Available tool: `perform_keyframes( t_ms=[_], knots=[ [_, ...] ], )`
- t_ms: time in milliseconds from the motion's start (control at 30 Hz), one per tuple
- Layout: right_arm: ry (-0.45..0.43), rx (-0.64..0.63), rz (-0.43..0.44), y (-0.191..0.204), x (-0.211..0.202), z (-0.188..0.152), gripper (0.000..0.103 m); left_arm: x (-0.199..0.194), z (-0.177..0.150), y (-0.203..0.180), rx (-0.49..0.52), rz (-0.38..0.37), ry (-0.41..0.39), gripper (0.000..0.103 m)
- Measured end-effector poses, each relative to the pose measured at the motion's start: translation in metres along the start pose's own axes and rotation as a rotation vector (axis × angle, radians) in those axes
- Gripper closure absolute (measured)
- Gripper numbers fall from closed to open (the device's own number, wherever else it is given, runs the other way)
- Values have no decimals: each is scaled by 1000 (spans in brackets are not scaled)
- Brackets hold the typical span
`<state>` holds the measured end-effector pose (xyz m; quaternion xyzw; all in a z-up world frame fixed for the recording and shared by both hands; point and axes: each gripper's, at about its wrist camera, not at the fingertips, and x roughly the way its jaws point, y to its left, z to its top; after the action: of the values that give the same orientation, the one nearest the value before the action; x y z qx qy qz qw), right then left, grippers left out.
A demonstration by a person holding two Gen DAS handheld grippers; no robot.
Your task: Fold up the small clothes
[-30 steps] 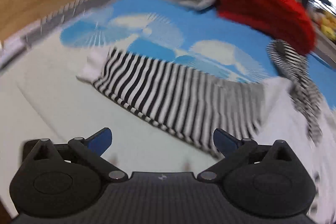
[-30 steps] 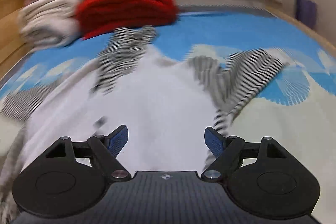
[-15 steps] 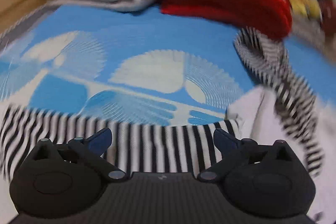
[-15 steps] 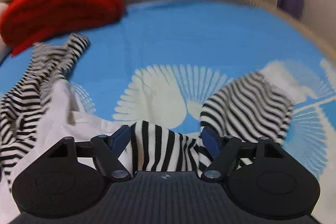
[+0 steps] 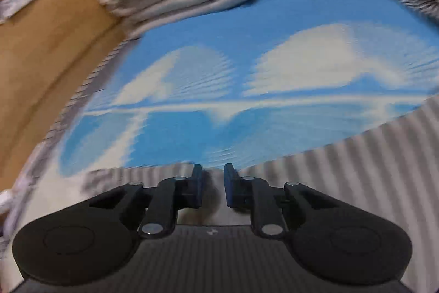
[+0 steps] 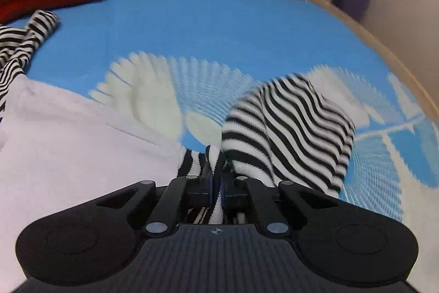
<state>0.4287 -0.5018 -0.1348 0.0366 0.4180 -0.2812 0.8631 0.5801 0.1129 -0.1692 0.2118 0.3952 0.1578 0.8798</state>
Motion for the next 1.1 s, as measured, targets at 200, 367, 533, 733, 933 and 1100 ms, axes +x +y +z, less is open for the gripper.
perform_keyframes(
  t_ms=[200,367,533,733,933,1100],
  knots=[
    [-10,24,1,-11,1,3,90,0,1,48,-117,-111,-7,79],
    [-56,239,161,-29,-35,-6,43,-48,30,26,-135,-435,-131,20],
    [-81,111,148,-16,-49,-27,40,-73,49,-54,10,-557,-159,14],
    [-64,145,91,-29,-34,-28,41,-38,44,-82,61,-282,-103,15],
    [-57,255,-2,-69,-20,-28,41,-33,40,-41,19,-218,-79,3],
    [-103,525,13,-131,-24,-31,40,-73,33,-20,-37,-316,-205,0]
  ],
)
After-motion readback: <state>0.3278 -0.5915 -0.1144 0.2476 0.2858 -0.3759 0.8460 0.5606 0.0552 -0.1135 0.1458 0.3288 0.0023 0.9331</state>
